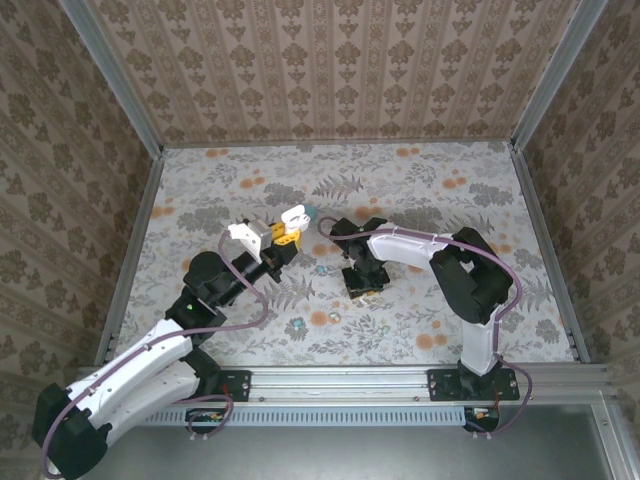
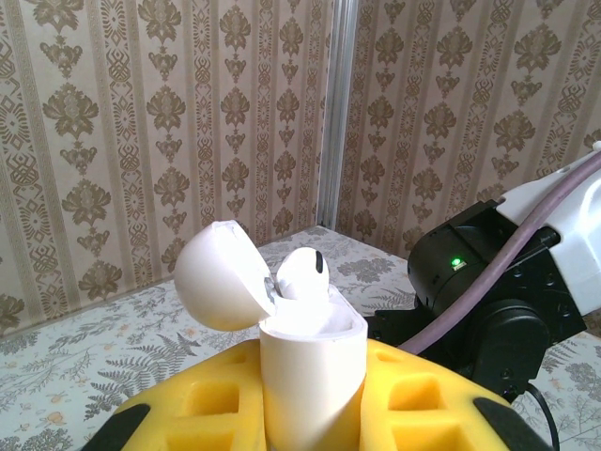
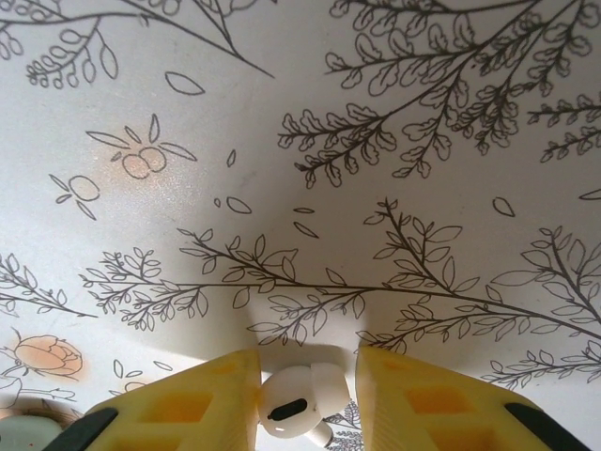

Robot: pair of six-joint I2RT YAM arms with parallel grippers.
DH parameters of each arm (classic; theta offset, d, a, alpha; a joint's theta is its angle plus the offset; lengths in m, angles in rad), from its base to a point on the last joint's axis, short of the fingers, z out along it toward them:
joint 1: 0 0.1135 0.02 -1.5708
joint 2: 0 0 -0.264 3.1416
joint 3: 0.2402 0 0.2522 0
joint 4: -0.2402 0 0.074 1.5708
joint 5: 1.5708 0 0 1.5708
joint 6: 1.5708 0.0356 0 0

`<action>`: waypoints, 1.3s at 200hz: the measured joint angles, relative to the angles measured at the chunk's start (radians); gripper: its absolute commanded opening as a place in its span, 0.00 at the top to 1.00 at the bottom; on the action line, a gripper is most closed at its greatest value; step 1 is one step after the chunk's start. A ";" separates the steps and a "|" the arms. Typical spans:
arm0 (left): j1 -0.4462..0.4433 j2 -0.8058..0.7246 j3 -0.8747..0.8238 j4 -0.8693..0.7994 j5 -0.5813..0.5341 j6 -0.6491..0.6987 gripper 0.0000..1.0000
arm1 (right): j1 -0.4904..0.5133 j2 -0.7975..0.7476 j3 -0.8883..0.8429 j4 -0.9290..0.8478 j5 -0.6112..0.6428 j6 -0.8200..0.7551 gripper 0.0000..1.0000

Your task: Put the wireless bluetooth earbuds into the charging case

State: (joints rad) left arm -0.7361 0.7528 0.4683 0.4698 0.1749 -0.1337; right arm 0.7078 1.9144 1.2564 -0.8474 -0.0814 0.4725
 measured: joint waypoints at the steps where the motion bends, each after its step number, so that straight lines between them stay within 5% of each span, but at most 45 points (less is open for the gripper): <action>1: 0.000 0.000 0.000 0.000 0.000 0.000 0.95 | 0.000 0.000 0.000 0.000 0.000 0.000 0.67; 89: 0.005 0.040 0.000 0.001 0.004 0.000 0.95 | 0.002 -0.036 -0.017 0.016 -0.005 0.018 0.71; 190: 0.001 0.242 0.022 0.074 0.060 0.000 0.95 | -0.069 -0.517 0.044 0.074 -0.020 0.056 0.72; 260: -0.050 0.404 0.065 0.228 0.062 -0.003 0.96 | -0.069 -0.698 0.084 0.346 -0.019 0.157 0.69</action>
State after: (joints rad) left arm -0.7864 1.1564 0.5335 0.6975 0.2371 -0.1368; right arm 0.6392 1.2167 1.3407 -0.5018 -0.1009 0.6292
